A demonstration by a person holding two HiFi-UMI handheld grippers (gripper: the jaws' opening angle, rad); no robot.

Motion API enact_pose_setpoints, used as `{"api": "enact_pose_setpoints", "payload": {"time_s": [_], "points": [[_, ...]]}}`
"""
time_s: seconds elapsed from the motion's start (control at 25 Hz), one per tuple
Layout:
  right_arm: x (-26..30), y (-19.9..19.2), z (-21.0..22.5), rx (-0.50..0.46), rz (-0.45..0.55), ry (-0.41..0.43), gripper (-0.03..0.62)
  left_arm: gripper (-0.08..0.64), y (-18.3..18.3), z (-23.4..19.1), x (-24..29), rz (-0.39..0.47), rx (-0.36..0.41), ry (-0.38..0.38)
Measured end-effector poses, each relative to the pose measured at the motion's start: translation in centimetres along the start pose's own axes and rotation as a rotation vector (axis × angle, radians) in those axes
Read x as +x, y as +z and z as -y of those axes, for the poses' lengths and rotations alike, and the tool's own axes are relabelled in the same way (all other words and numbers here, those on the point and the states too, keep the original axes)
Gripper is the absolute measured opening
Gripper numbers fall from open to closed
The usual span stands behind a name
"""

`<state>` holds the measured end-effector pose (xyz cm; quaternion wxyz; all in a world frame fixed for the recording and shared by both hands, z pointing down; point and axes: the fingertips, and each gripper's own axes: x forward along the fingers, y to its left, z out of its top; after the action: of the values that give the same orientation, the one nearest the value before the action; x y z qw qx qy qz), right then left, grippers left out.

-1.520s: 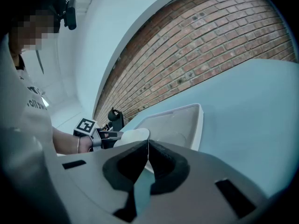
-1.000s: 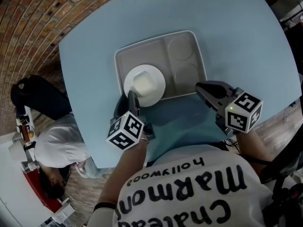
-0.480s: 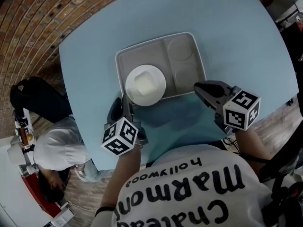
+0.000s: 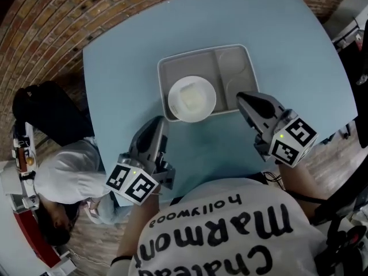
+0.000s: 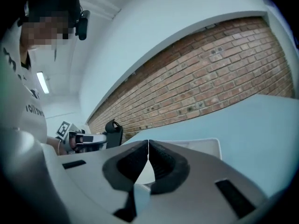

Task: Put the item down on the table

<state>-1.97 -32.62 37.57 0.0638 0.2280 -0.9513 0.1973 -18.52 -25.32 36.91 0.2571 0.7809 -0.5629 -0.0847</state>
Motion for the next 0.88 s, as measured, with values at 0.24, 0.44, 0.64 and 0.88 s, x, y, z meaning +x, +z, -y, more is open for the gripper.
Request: {"api": "enact_pose_setpoints", "payload": {"time_s": [0.24,0.44,0.64,0.88], "points": [[0.1,0.6,-2.5,0.024,0.040,-0.129,0.011,0.019,1.1,0.6,-4.7,-0.063,0.172,-0.083],[-1.3,0.3,-3.5,0.015,0.041,-0.232,0.011,0.018,1.3,-0.7,-7.3,-0.071,0.270,-0.106],[-3.0,-0.1,-4.1,-0.003,-0.012,-0.311,0.009,0.019,1.7,-2.4,-7.6,-0.069,0.304,-0.107],[-3.3,0.3,-4.3,-0.052,-0.065,-0.343,0.009,0.019,2.1,-3.1,-6.8,-0.089,0.305,-0.126]]}}
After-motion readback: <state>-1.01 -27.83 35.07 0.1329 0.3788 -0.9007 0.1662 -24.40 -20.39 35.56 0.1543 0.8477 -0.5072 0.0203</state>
